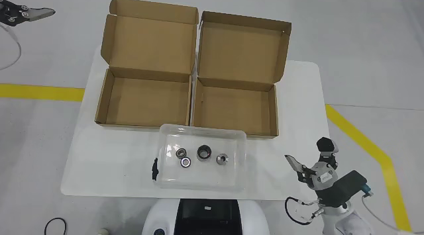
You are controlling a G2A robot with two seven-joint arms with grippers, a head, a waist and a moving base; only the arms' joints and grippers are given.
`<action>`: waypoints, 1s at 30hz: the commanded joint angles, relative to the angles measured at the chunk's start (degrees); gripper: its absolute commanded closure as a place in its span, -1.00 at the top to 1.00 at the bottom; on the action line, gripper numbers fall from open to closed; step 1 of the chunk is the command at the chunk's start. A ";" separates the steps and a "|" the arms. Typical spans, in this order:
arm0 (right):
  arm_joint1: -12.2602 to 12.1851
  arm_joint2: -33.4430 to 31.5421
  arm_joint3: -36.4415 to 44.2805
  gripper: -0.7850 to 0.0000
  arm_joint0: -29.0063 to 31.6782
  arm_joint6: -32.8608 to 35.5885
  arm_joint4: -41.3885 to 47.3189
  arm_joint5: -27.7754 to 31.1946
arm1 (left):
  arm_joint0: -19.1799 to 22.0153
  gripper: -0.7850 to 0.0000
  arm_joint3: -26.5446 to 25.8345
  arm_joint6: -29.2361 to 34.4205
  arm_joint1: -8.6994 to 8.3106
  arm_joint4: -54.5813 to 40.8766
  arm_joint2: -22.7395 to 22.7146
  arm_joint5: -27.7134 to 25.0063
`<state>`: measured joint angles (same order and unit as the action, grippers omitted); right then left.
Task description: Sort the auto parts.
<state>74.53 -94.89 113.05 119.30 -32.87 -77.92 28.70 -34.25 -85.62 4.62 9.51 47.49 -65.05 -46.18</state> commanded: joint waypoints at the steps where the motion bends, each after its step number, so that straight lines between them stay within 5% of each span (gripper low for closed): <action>1: 0.00 0.00 0.00 1.00 0.00 0.00 0.00 0.00 | 0.00 1.00 0.00 0.00 0.00 0.00 0.00 0.00; 22: -0.18 1.68 0.28 1.00 -2.85 2.86 0.09 0.35 | 0.00 1.00 0.00 0.00 0.00 0.00 0.00 0.00; 30: -0.72 3.77 1.92 1.00 -6.68 5.44 -1.49 5.06 | 0.00 1.00 0.00 0.00 0.00 0.00 0.00 0.00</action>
<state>73.89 -91.31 114.95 113.34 -28.26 -79.35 32.92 -34.25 -85.62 4.62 9.51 47.49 -65.05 -46.18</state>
